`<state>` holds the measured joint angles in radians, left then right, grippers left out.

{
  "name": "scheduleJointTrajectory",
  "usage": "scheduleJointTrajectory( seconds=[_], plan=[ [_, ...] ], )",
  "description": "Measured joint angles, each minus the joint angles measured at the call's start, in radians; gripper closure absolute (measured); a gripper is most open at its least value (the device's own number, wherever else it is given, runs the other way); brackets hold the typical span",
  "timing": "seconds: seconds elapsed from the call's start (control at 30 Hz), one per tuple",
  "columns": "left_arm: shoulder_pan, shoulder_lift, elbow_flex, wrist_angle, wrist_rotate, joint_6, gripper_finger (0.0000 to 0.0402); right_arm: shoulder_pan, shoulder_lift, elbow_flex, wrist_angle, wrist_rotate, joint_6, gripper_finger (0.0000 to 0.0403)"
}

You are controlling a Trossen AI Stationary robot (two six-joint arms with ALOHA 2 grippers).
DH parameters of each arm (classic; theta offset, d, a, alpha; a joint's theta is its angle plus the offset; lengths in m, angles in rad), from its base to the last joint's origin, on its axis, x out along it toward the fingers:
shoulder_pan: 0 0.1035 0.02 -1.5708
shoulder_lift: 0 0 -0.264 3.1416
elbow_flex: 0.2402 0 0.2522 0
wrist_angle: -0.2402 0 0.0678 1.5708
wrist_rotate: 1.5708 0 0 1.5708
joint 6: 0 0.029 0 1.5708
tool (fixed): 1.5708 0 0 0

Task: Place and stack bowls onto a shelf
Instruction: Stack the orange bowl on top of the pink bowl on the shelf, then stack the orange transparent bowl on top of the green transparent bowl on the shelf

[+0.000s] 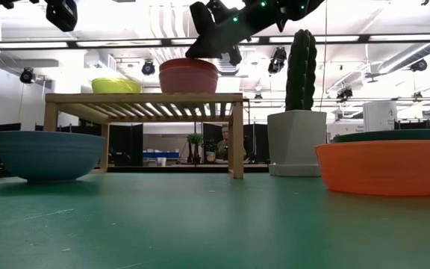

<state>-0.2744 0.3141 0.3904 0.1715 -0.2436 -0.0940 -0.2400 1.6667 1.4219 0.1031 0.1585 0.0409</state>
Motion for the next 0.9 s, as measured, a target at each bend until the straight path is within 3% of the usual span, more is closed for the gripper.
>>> scheduleJointTrajectory(
  seconds=[0.17, 0.43, 0.67, 0.9],
  plan=[
    [0.0, 0.0, 0.0, -0.001, 0.0, 0.003, 0.0347, 0.02, -0.035, 0.037, -0.043, -0.001, -0.025, 0.0394],
    [0.0, 0.003, 0.0, -0.002, -0.002, -0.006, 0.0347, 0.136, -0.185, 0.048, -0.268, 0.002, -0.038, 0.0394],
    [0.0, 0.029, 0.0, 0.02, -0.009, -0.033, 0.0349, 0.323, -0.335, -0.095, -0.304, 0.105, -0.026, 0.0394],
    [0.0, 0.114, 0.013, 0.046, -0.011, -0.101, 0.0349, 0.479, -0.415, -0.253, -0.324, 0.183, 0.107, 0.0394]
  ],
)
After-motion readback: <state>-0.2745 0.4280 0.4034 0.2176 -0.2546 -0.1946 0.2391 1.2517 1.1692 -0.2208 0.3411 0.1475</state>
